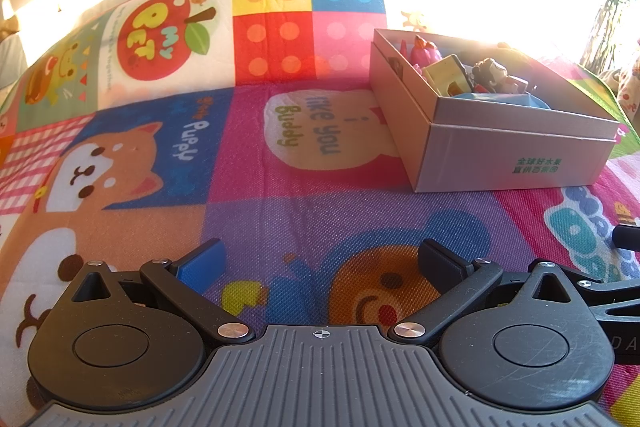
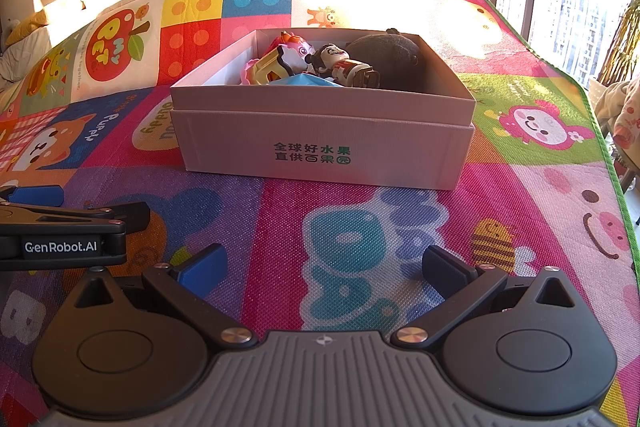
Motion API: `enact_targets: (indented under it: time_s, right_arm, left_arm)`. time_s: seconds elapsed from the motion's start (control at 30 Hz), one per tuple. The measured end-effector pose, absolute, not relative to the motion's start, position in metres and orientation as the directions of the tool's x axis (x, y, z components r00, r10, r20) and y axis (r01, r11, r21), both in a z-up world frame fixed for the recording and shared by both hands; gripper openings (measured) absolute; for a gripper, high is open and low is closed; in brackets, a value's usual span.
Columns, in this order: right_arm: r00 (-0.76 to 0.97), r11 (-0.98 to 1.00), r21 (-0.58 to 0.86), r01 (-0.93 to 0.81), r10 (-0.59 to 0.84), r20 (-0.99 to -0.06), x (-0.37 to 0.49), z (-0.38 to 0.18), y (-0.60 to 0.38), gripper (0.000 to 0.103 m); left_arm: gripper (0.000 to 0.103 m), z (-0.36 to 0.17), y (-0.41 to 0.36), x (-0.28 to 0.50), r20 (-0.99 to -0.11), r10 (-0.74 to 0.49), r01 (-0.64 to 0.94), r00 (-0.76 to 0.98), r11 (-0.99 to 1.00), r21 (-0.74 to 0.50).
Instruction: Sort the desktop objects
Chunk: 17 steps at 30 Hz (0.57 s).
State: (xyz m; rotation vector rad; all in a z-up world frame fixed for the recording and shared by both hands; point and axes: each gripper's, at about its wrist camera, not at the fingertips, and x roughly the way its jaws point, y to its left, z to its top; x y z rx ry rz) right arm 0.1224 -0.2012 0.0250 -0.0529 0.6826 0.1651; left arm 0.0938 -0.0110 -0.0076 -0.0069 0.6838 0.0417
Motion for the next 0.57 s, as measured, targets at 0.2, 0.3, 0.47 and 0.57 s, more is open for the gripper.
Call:
enact_targets:
  time_s: [0.2,0.3,0.47,0.57]
  right_arm:
    - [0.763,0.986,0.004,-0.169,0.134,-0.632,0.122,0.025,-0.201,0.103]
    - [0.764,0.986,0.005,-0.169,0.134,-0.631,0.122,0.025,-0.202,0.103]
    - [0.764,0.986,0.005,-0.169,0.134,-0.632,0.123,0.025,-0.201,0.103]
    - [0.764,0.986,0.002,-0.169,0.133,-0.631,0.123,0.025,-0.202,0.103]
  left_arm:
    - [0.103,-0.005,-0.009,0.087,-0.656,0.001,-0.005,0.754,1.000,-0.005]
    - [0.103,-0.002,-0.011,0.068,-0.677,-0.005,0.011,0.736,1.000,0.004]
    - [0.103,-0.001,-0.009,0.068,-0.691,0.006,-0.019,0.723,1.000,-0.012]
    - [0.103,-0.002,-0.012,0.068,-0.685,0.024,-0.036,0.728,0.999,-0.003]
